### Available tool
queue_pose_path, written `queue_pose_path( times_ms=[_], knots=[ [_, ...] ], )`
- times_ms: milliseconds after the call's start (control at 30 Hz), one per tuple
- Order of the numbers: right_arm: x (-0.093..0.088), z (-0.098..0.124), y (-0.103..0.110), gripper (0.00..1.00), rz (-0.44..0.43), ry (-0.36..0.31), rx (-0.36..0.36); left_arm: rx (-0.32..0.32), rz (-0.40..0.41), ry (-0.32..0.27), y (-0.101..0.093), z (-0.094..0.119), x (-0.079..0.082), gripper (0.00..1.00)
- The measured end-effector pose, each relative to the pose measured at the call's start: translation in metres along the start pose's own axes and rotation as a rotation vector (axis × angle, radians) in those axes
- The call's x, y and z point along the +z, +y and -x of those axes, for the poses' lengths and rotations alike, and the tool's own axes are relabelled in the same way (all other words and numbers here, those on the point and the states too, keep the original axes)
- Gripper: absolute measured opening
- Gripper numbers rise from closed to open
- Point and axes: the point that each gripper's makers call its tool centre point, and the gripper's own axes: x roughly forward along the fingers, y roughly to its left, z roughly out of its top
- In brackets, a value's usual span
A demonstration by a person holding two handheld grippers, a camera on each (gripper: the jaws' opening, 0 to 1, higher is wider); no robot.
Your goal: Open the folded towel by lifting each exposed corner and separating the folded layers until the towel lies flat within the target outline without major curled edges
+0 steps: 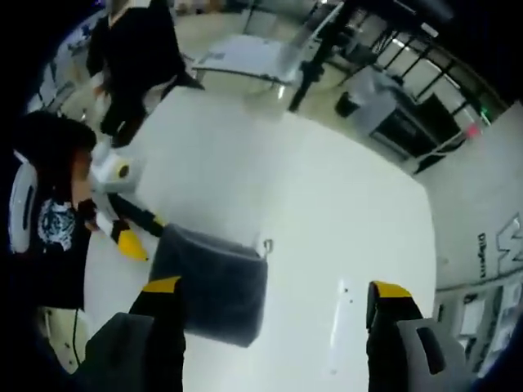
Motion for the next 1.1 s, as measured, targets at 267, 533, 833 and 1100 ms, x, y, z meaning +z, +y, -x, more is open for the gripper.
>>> queue_pose_path(
  times_ms=[267,533,833,1100],
  knots=[
    [-0.005,-0.022,0.001,0.85,-0.012,0.018,0.03,0.008,-0.021,-0.011,0.001,-0.008,0.003,0.45],
    [-0.02,-0.068,0.022,0.62,-0.067,0.005,0.14,0.029,-0.053,-0.036,0.007,-0.011,0.009,0.34],
    [-0.043,-0.119,0.037,0.52,-0.143,0.042,0.204,0.036,-0.057,-0.028,0.009,-0.015,0.009,0.29],
    [-0.049,-0.139,0.061,0.44,-0.15,0.045,0.29,0.06,-0.095,-0.01,0.014,-0.02,0.007,0.16]
  ],
)
